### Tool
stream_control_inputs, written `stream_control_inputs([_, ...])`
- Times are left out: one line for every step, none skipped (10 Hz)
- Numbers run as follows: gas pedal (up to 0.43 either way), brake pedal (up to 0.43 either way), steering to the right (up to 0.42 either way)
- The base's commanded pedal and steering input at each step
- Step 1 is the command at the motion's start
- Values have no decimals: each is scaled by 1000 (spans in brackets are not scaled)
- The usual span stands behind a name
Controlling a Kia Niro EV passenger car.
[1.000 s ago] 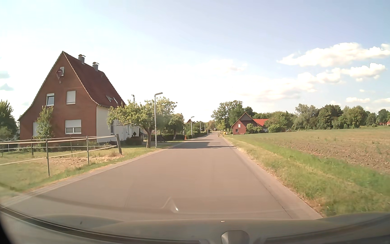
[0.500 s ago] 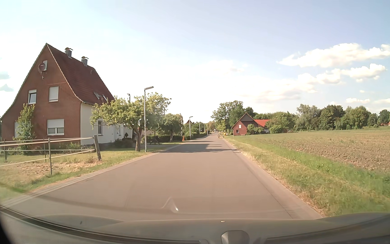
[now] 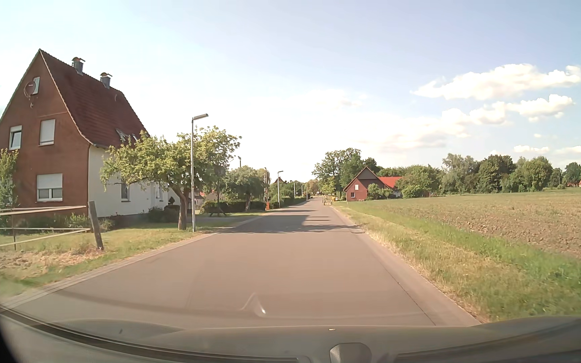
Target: Follow the waypoints while adhering to traffic rules and regulations
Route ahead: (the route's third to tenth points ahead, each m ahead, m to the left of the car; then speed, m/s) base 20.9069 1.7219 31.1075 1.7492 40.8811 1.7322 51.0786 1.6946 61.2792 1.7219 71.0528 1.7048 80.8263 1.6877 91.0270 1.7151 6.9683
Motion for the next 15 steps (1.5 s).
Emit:
stream_control_inputs([98,6,5])
stream_control_inputs([98,6,4])
stream_control_inputs([98,6,2])
stream_control_inputs([98,6,2])
stream_control_inputs([118,6,2])
stream_control_inputs([138,6,2])
stream_control_inputs([138,6,2])
stream_control_inputs([138,6,3])
stream_control_inputs([138,6,4])
stream_control_inputs([138,6,4])
stream_control_inputs([138,6,4])
stream_control_inputs([138,6,3])
stream_control_inputs([138,6,3])
stream_control_inputs([138,6,4])
stream_control_inputs([138,6,3])
